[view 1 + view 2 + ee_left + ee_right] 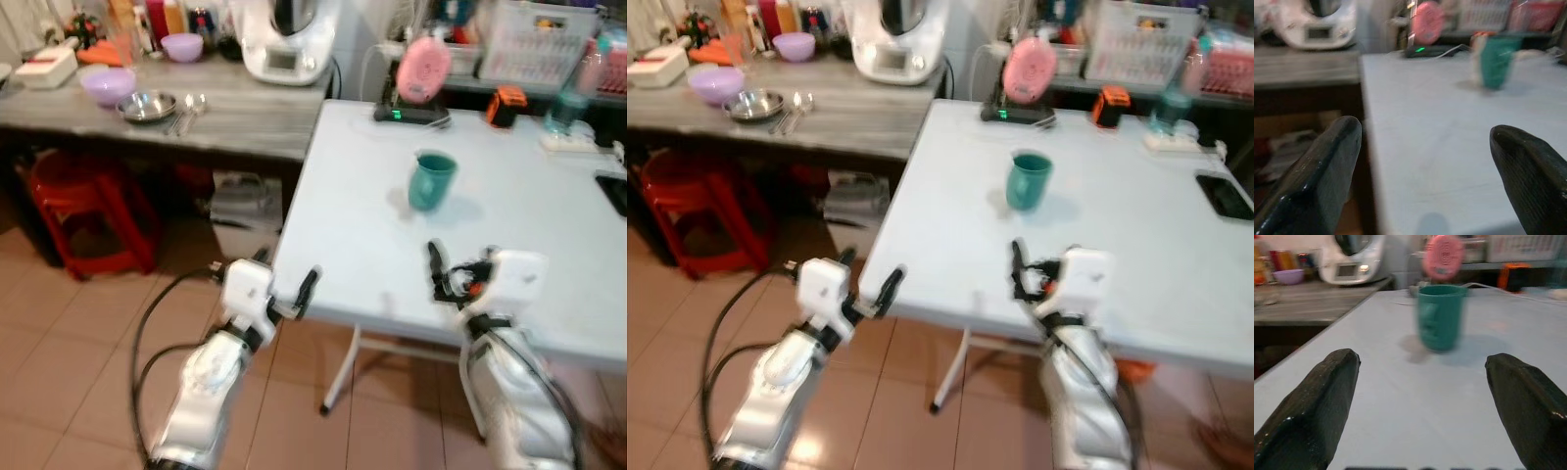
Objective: Setting the table
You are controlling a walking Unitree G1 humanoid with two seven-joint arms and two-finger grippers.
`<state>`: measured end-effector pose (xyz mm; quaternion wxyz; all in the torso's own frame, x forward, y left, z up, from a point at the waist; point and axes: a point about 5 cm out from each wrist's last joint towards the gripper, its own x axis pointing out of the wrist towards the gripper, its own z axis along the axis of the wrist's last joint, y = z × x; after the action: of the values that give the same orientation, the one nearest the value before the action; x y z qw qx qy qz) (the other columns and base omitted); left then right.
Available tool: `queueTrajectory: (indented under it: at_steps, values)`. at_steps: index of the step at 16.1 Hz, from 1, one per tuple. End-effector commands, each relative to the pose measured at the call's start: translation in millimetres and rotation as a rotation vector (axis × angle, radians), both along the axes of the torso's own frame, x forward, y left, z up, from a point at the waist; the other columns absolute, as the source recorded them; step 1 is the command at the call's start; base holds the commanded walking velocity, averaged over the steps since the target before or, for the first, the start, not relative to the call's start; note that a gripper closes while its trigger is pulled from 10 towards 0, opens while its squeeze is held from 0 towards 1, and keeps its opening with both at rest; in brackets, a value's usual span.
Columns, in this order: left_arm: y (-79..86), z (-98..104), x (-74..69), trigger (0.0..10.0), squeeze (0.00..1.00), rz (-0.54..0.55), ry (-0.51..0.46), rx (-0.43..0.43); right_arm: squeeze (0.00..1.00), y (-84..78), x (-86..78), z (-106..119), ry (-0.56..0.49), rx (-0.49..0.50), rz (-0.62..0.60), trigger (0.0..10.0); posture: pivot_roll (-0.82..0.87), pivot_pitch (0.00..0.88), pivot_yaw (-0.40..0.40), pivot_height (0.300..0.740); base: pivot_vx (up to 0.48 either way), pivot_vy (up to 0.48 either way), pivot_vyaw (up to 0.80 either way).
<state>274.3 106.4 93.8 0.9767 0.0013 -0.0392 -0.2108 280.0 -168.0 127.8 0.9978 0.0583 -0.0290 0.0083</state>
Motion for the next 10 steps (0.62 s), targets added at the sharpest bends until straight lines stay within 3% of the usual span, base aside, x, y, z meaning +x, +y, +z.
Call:
queueTrajectory:
  at_steps: [1,7,10]
  values:
    - [-7.1,5.6,1.4,10.0,0.00,-0.024,-0.019,-0.014,0.00,-8.8,-2.3,-0.7,0.004,-0.011,-0.033,10.0,-0.07,0.000,-0.029,0.740,0.341,0.000,0.00]
    - [-8.9,3.6,0.6,10.0,0.00,-0.040,-0.003,-0.006,0.00,-8.6,-3.4,-3.3,0.008,-0.012,-0.041,10.0,-0.07,0.000,-0.024,0.740,0.320,0.000,0.00]
    - [-8.2,1.1,-1.1,10.0,0.00,-0.045,0.006,0.001,0.00,-8.6,-4.6,-5.7,0.018,-0.022,-0.045,10.0,-0.07,0.000,-0.022,0.740,0.000,0.000,0.00]
